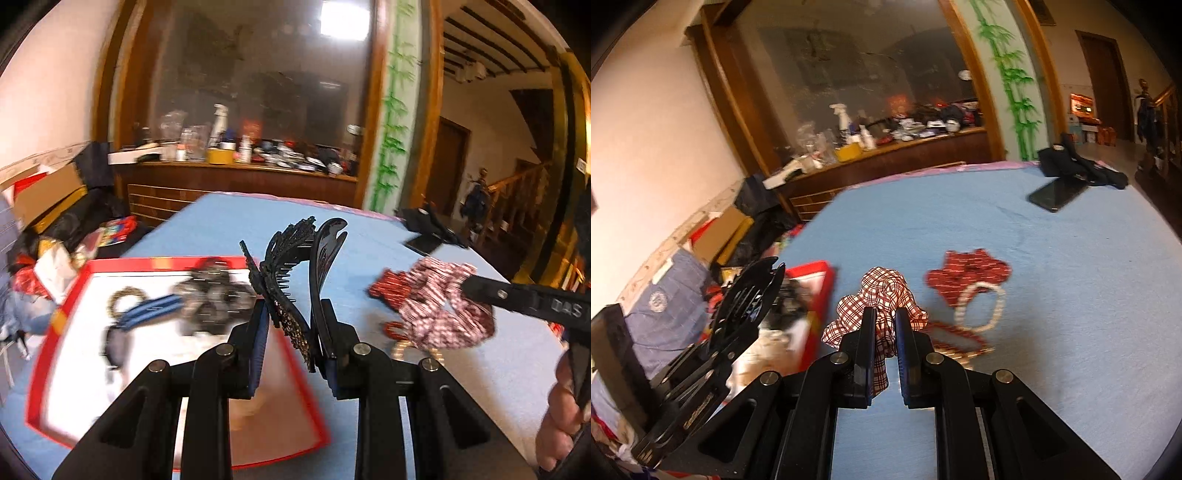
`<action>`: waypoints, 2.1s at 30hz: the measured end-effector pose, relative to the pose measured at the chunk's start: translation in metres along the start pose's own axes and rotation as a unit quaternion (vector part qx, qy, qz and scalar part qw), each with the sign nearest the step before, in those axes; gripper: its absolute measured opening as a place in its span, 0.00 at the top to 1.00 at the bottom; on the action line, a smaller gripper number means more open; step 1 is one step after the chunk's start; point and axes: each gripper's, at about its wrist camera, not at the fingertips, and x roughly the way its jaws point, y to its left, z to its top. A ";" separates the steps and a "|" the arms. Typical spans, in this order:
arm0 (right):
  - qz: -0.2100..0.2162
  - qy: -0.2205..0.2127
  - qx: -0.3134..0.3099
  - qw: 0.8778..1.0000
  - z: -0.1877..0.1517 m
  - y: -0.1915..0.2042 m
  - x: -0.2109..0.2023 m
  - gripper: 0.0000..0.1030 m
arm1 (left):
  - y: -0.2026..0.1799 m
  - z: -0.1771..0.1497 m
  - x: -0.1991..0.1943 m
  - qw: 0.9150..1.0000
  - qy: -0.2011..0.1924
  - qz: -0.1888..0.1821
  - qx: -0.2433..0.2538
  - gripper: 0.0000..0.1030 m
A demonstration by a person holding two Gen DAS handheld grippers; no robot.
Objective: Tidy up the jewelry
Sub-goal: 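Carry the claw clip and plaid scrunchie into the red box and open both grippers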
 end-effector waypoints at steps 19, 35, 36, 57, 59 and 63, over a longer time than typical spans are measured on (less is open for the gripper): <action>0.082 0.067 -0.124 0.987 -0.044 0.165 0.072 0.89 | 0.168 -0.029 -0.021 0.983 0.039 0.098 -0.149 0.75; 0.061 0.114 -0.170 0.977 -0.069 0.182 0.117 0.88 | 0.181 -0.035 0.005 0.975 0.104 0.085 -0.176 0.75; 0.062 0.117 -0.169 0.977 -0.069 0.181 0.119 0.87 | 0.181 -0.035 0.005 0.975 0.105 0.085 -0.176 0.75; 0.097 0.088 -0.138 0.982 -0.049 0.165 0.080 0.78 | 0.154 -0.012 -0.026 0.984 0.054 0.108 -0.129 0.67; 0.095 0.078 -0.123 0.985 -0.043 0.153 0.071 0.78 | 0.146 -0.008 -0.028 0.986 0.051 0.104 -0.121 0.67; 0.081 0.067 -0.089 0.990 -0.029 0.115 0.057 0.78 | 0.126 -0.003 -0.029 0.990 0.052 0.082 -0.104 0.66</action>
